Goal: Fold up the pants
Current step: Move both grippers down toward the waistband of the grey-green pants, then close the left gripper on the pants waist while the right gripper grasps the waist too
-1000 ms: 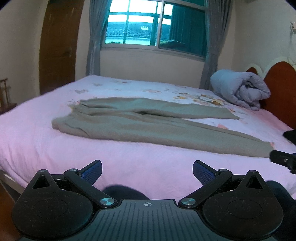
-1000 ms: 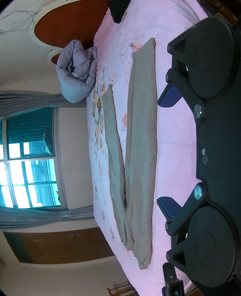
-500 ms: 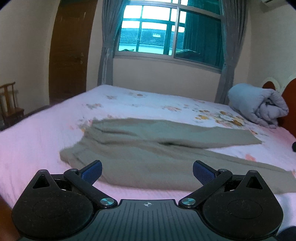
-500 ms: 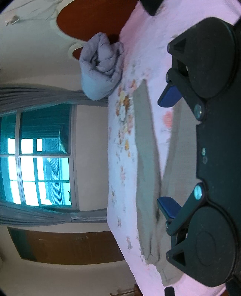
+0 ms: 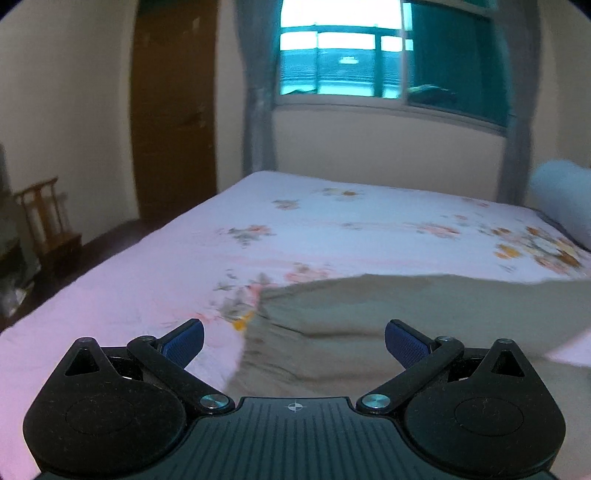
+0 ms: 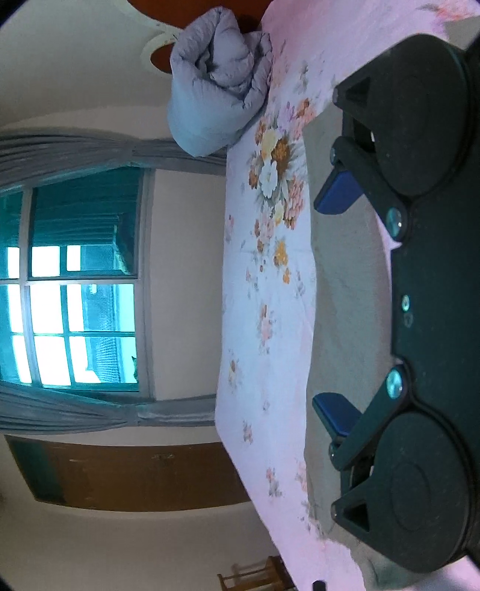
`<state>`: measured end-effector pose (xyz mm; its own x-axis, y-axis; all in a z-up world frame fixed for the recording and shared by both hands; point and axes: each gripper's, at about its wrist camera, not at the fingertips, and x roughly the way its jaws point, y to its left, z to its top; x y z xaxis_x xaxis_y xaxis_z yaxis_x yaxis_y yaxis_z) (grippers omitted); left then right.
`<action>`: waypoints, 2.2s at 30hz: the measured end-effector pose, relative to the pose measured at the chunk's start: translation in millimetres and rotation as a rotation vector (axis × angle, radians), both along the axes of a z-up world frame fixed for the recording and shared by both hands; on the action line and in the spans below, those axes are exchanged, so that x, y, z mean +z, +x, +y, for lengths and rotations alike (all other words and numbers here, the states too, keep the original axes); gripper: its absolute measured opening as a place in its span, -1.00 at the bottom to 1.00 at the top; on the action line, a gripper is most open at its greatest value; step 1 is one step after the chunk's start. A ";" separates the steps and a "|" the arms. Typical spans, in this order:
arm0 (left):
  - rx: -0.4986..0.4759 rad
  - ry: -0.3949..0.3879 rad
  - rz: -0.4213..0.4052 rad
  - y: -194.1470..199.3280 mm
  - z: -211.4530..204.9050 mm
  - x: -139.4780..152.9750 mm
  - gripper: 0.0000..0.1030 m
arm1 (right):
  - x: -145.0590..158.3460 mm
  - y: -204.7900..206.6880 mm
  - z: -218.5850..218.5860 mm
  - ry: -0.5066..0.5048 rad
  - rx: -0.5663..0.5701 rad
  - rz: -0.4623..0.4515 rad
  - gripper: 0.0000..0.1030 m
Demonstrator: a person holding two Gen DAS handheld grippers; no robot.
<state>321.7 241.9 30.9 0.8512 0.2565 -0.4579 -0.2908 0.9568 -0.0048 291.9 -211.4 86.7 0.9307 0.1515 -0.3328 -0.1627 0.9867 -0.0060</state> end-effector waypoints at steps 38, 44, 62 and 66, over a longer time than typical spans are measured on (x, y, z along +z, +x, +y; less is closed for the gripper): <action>-0.115 -0.143 0.178 247.6 80.3 -103.0 -0.42 | -122.1 277.2 44.5 -0.078 0.219 0.260 0.66; -0.156 -0.147 0.114 230.6 86.3 -71.5 -0.43 | -128.7 300.5 60.7 -0.174 0.387 0.277 0.47; -0.230 -0.211 0.052 206.6 104.9 -50.4 -0.43 | -89.5 257.4 85.7 -0.383 0.530 0.233 -1.00; -0.300 -0.225 0.002 175.7 110.7 -31.3 -0.43 | -47.4 194.6 75.6 -0.403 0.527 0.166 -1.00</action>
<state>497.4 352.6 -0.5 0.8722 -0.1118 -0.4762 0.0022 0.9744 -0.2248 486.5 -135.8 39.3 0.6986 0.4049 -0.5900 -0.6513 0.7014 -0.2898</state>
